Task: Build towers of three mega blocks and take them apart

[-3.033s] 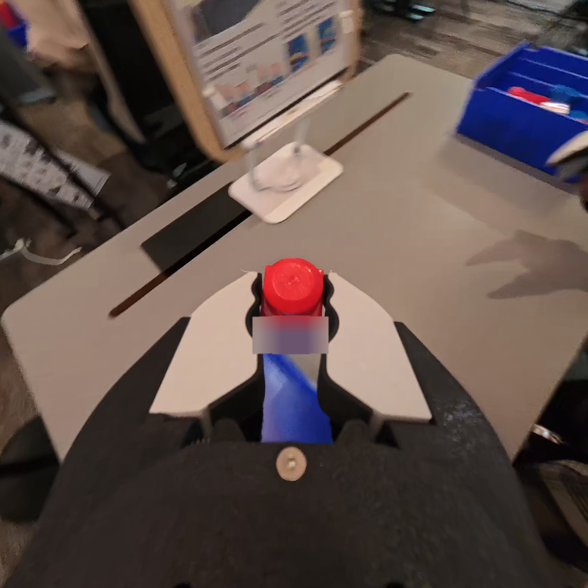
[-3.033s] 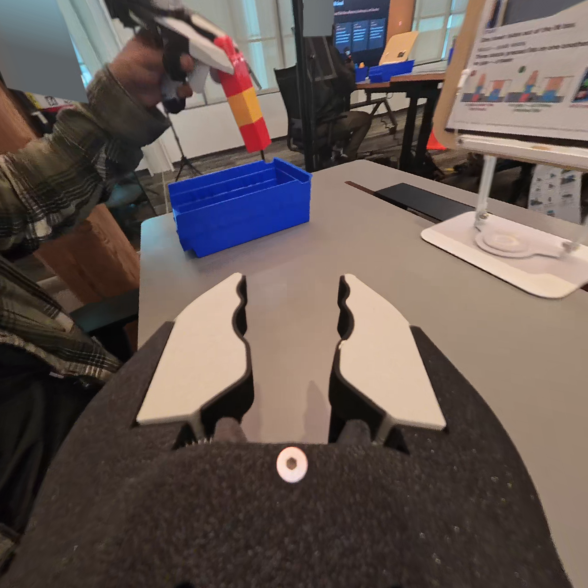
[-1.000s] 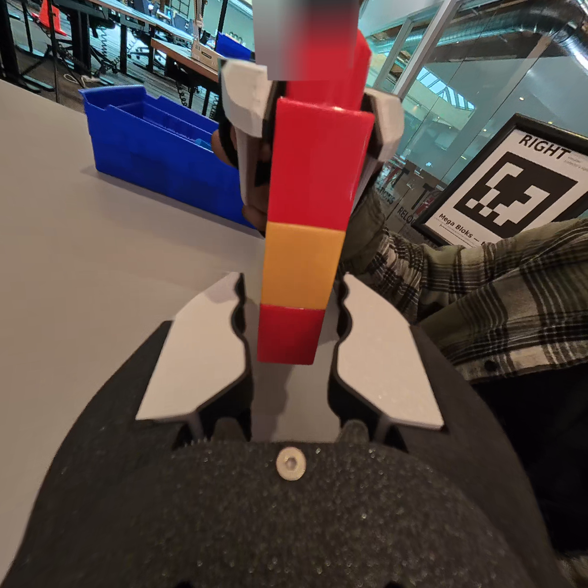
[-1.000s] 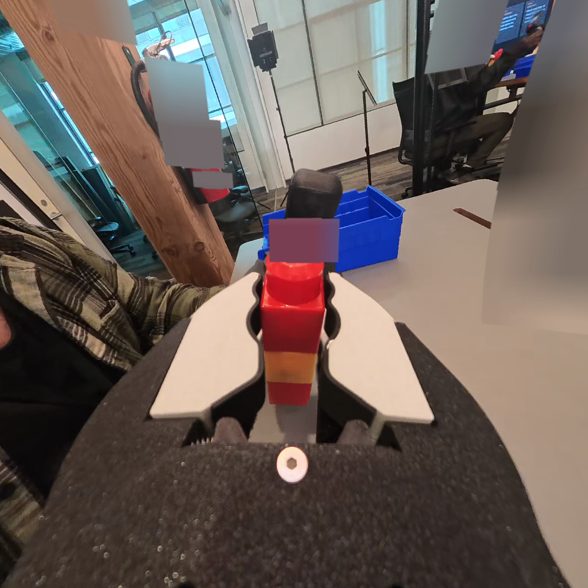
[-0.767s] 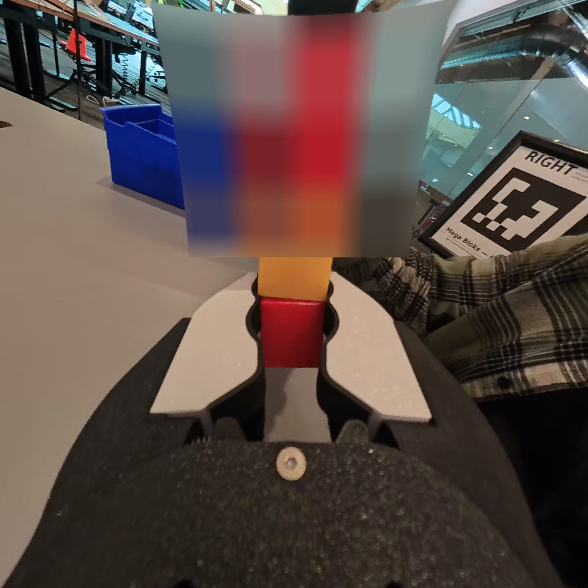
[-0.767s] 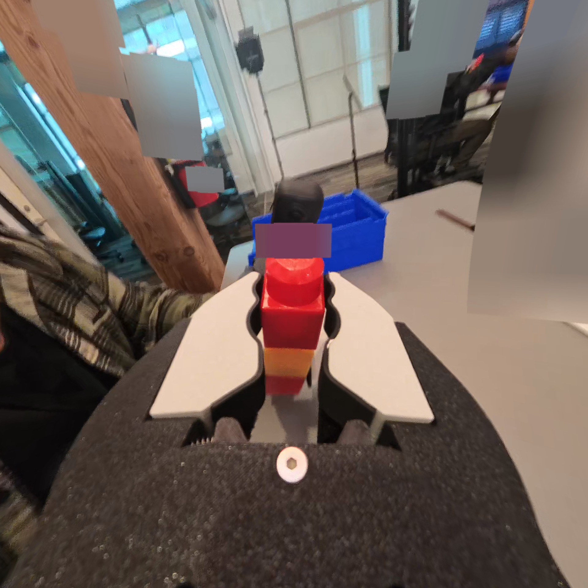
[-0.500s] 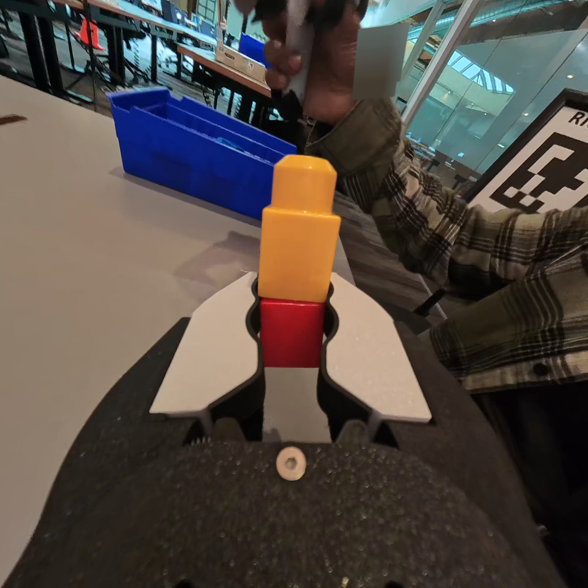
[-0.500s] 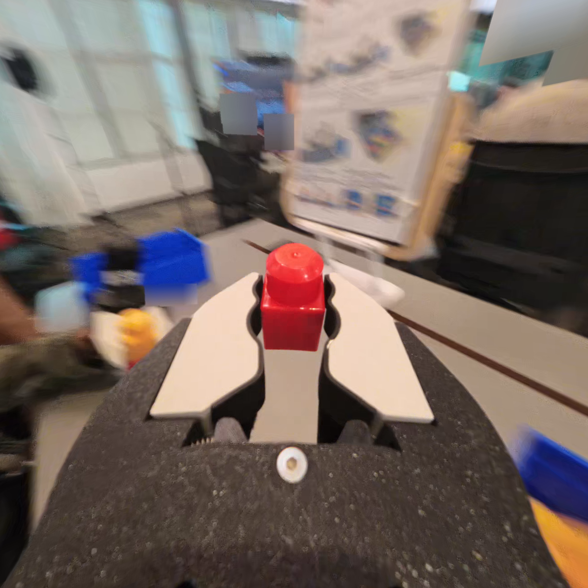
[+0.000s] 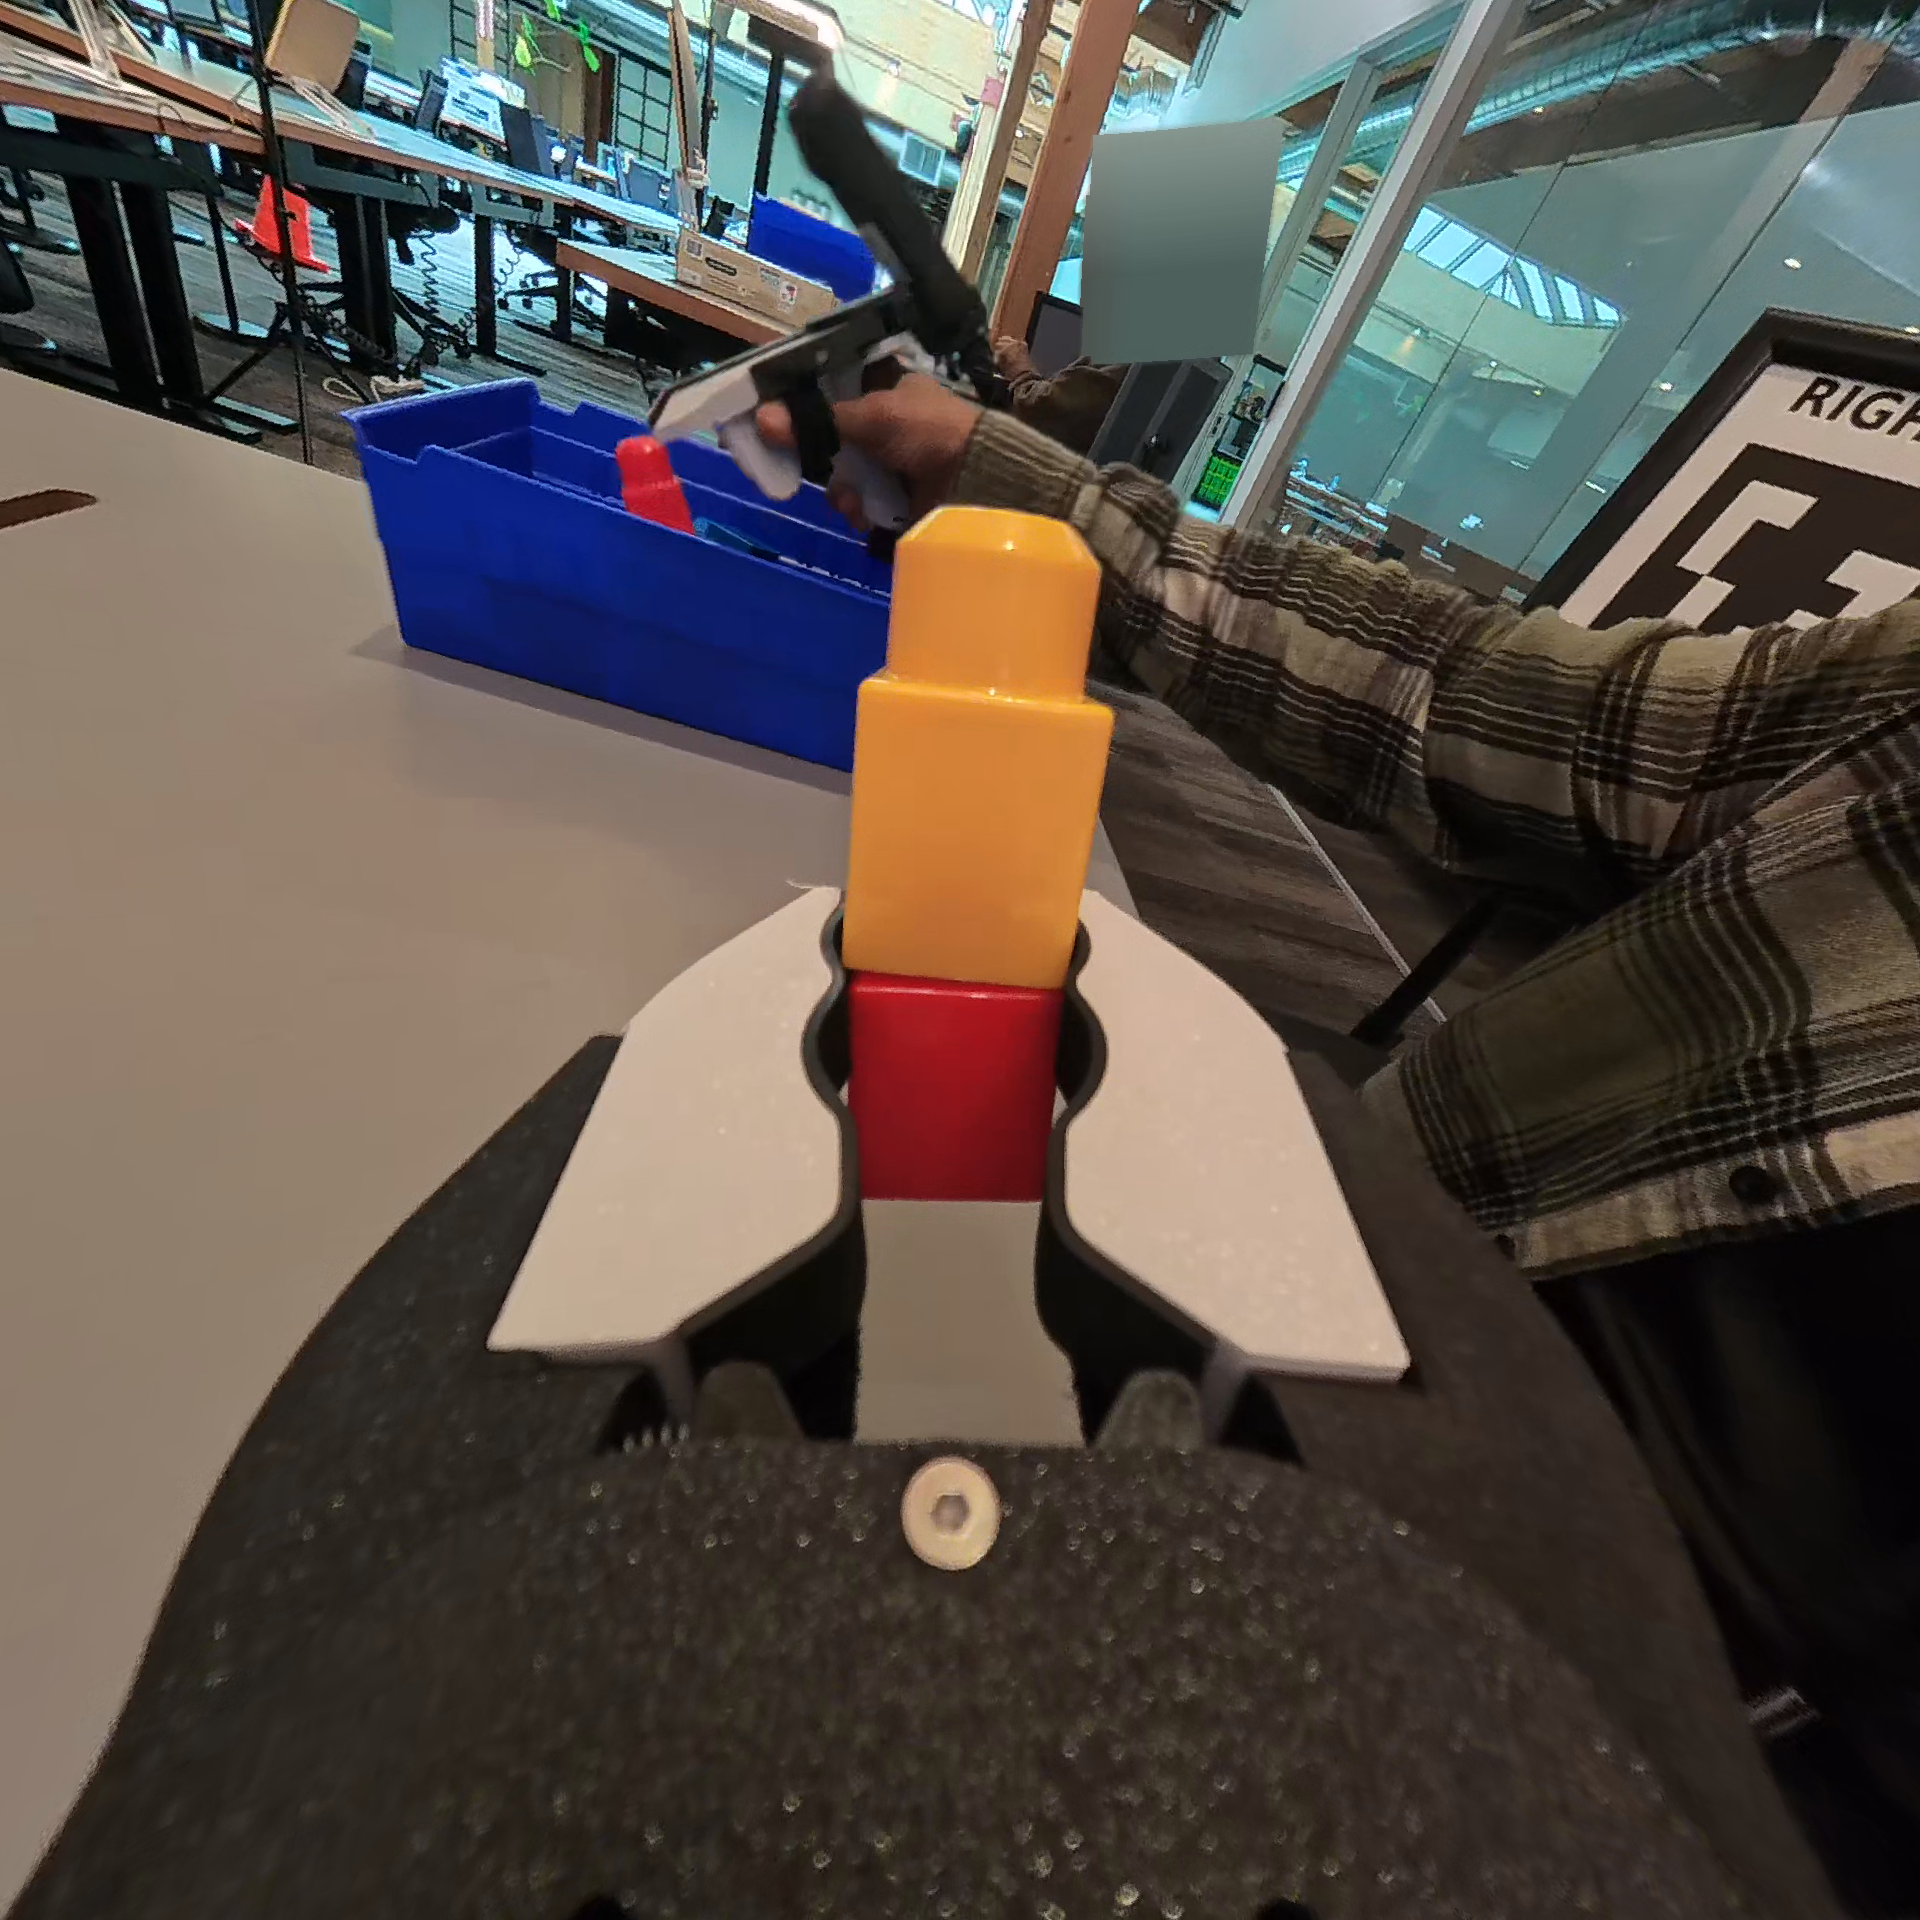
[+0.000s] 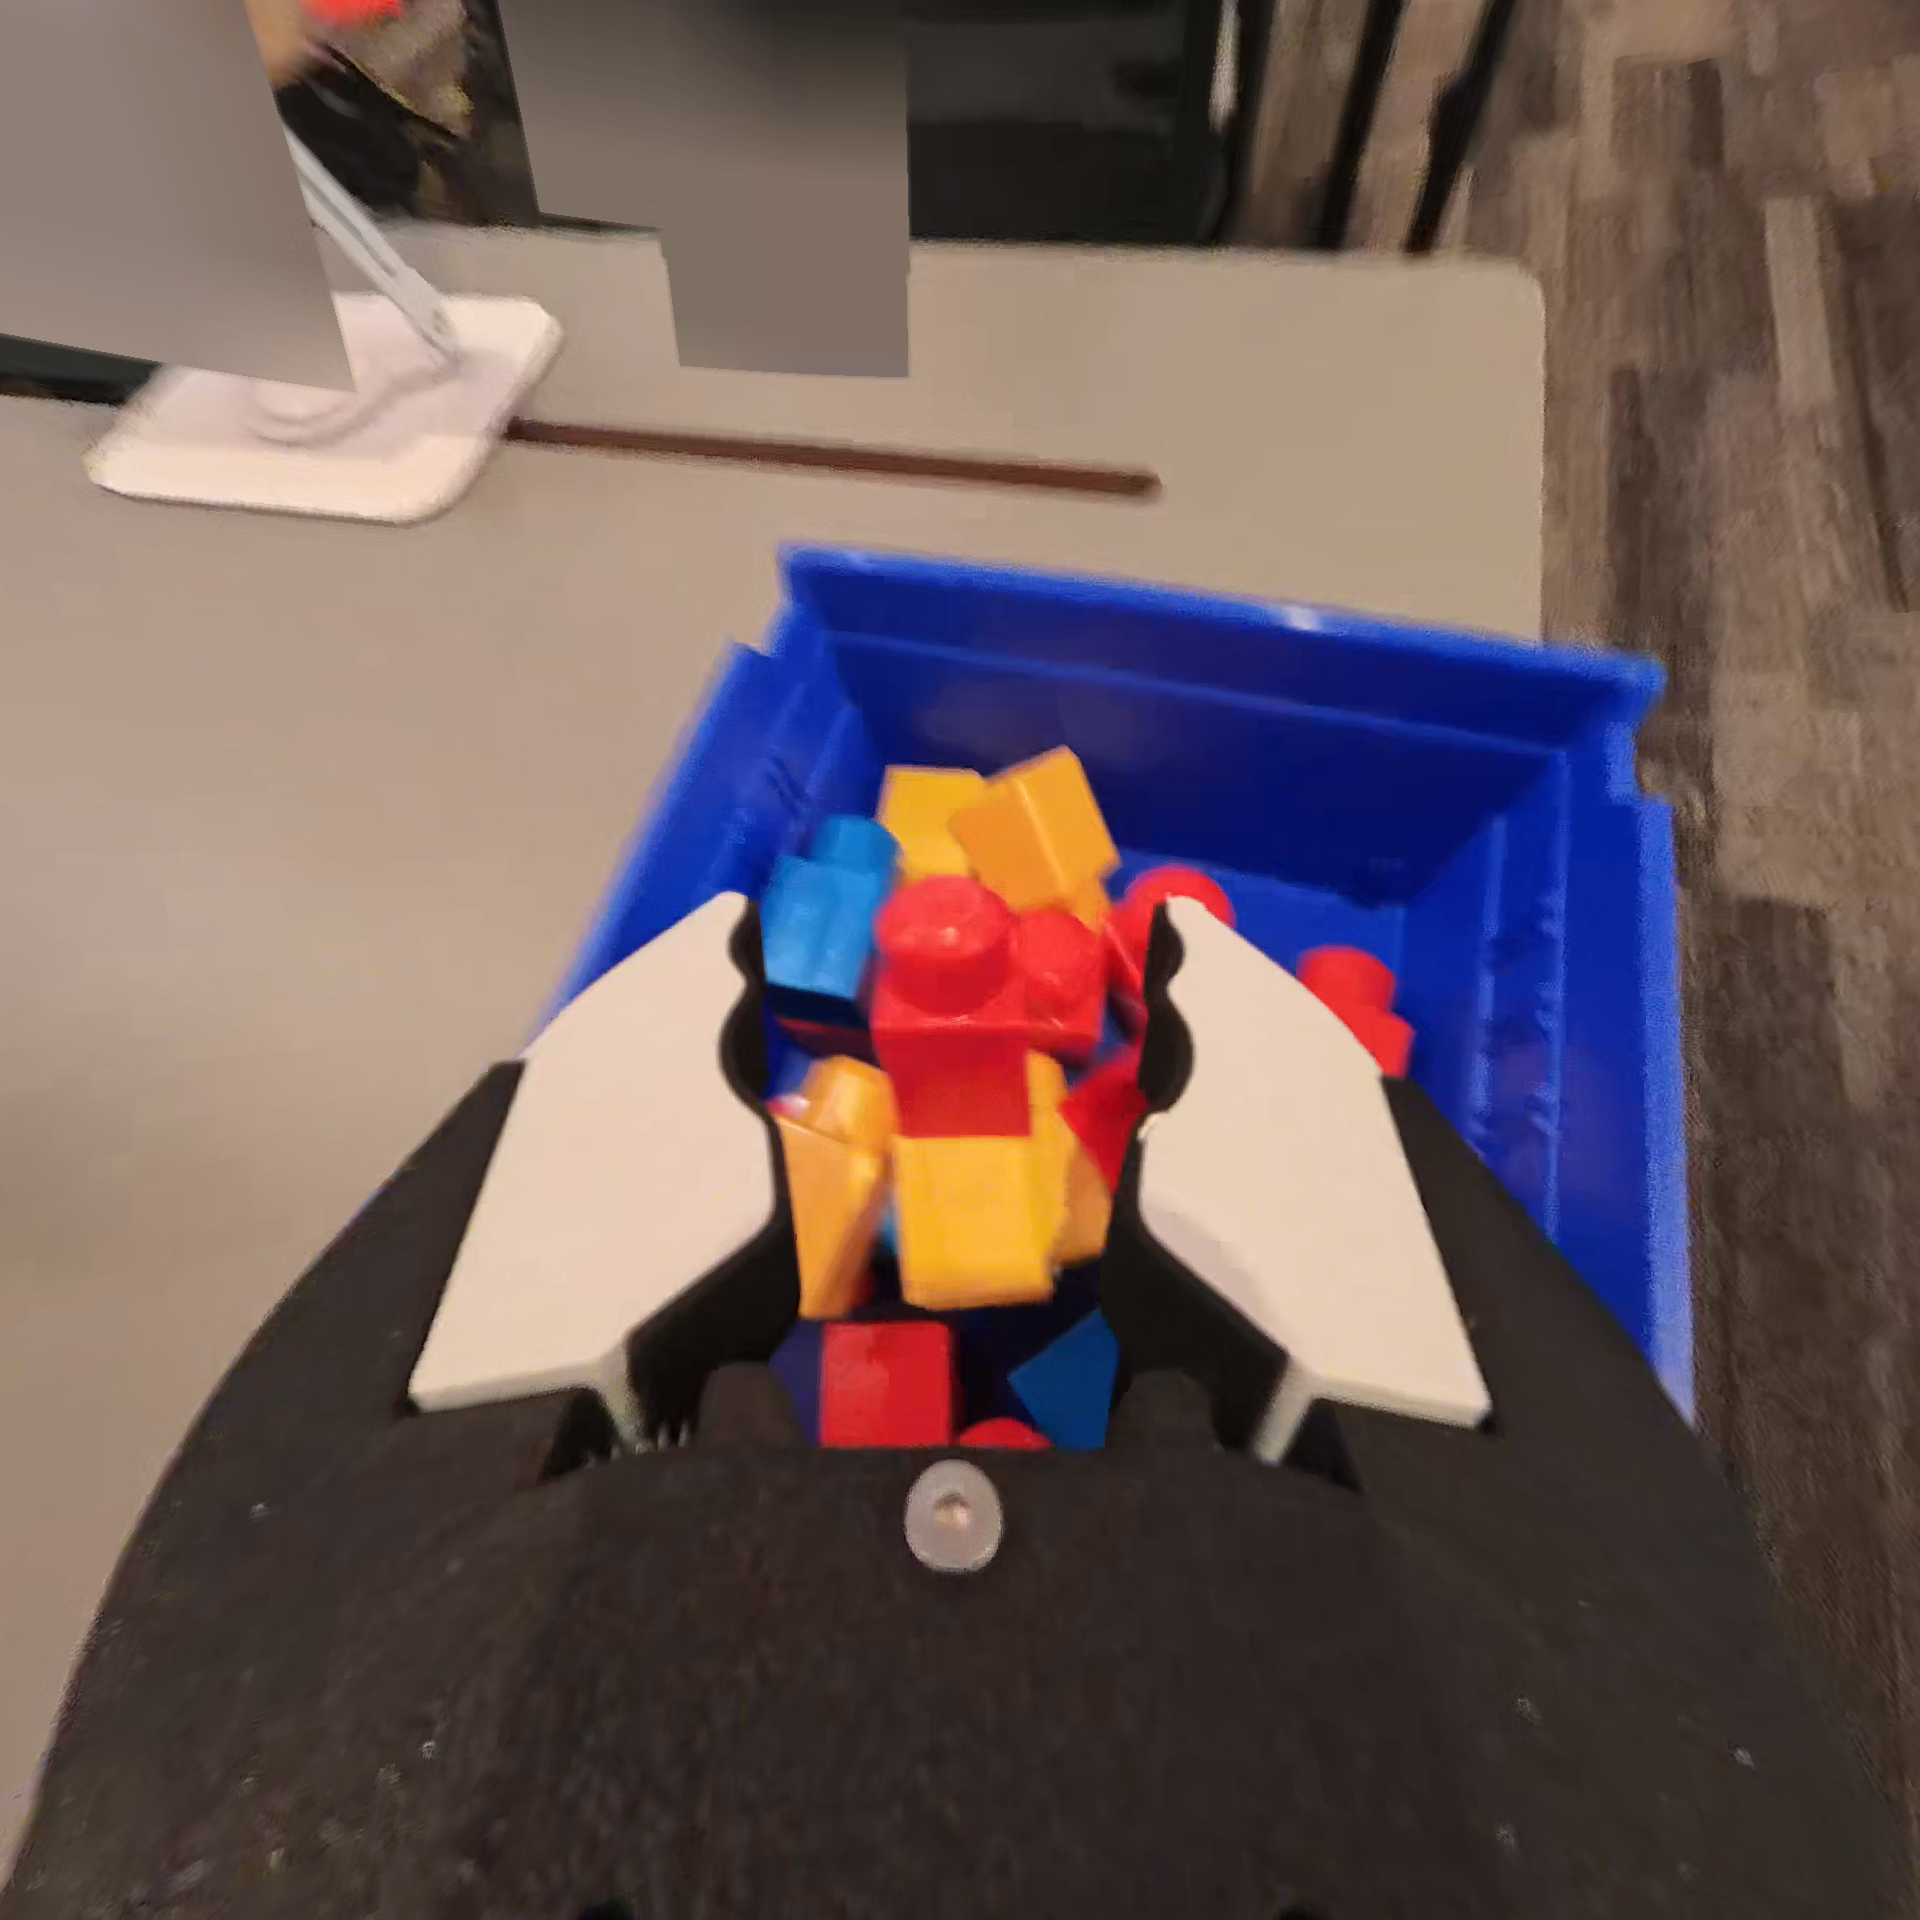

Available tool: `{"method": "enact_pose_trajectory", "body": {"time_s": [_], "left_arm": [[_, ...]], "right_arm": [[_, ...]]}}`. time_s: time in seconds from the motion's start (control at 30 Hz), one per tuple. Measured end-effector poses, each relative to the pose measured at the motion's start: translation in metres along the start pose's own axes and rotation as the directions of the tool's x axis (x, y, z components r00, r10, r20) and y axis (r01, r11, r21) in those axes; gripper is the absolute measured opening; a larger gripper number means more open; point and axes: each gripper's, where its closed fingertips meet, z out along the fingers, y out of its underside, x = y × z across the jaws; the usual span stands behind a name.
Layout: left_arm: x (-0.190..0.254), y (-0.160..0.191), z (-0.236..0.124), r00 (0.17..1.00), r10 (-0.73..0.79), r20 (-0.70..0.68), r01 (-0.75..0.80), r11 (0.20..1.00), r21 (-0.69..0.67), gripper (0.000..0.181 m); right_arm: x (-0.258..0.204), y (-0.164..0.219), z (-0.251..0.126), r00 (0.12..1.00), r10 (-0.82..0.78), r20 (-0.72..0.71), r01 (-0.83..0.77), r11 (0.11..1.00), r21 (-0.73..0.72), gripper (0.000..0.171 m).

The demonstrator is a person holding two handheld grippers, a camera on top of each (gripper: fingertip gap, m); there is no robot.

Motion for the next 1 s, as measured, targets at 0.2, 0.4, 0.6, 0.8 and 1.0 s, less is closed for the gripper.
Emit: {"method": "enact_pose_trajectory", "body": {"time_s": [0.2, 0.4, 0.6, 0.8, 1.0], "left_arm": [[-0.007, 0.000, -0.001, 1.000, -0.022, 0.002, 0.022, 1.000, 0.011, 0.036], [-0.005, 0.001, -0.002, 1.000, -0.029, -0.005, 0.029, 0.999, 0.021, 0.036], [-0.004, -0.001, -0.005, 0.999, -0.045, -0.024, 0.046, 0.998, 0.043, 0.035], [-0.003, -0.004, -0.005, 0.996, -0.071, -0.061, 0.076, 0.994, 0.080, 0.046], [-0.004, 0.004, -0.001, 0.996, -0.068, -0.055, 0.070, 0.997, 0.042, 0.040]], "right_arm": [[-0.220, -0.049, -0.031, 0.811, -0.227, 0.540, 0.106, 0.964, 0.246, 0.070], [-0.403, -0.021, -0.034, 0.491, -0.357, 0.795, 0.154, 0.934, 0.324, 0.064], [-0.443, -0.009, -0.014, 0.415, -0.342, 0.843, 0.176, 0.939, 0.295, 0.035], [-0.443, -0.024, -0.014, 0.401, -0.316, 0.860, 0.117, 0.948, 0.294, 0.029], [-0.439, -0.032, -0.016, 0.395, -0.319, 0.862, 0.126, 0.948, 0.293, 0.029]]}}
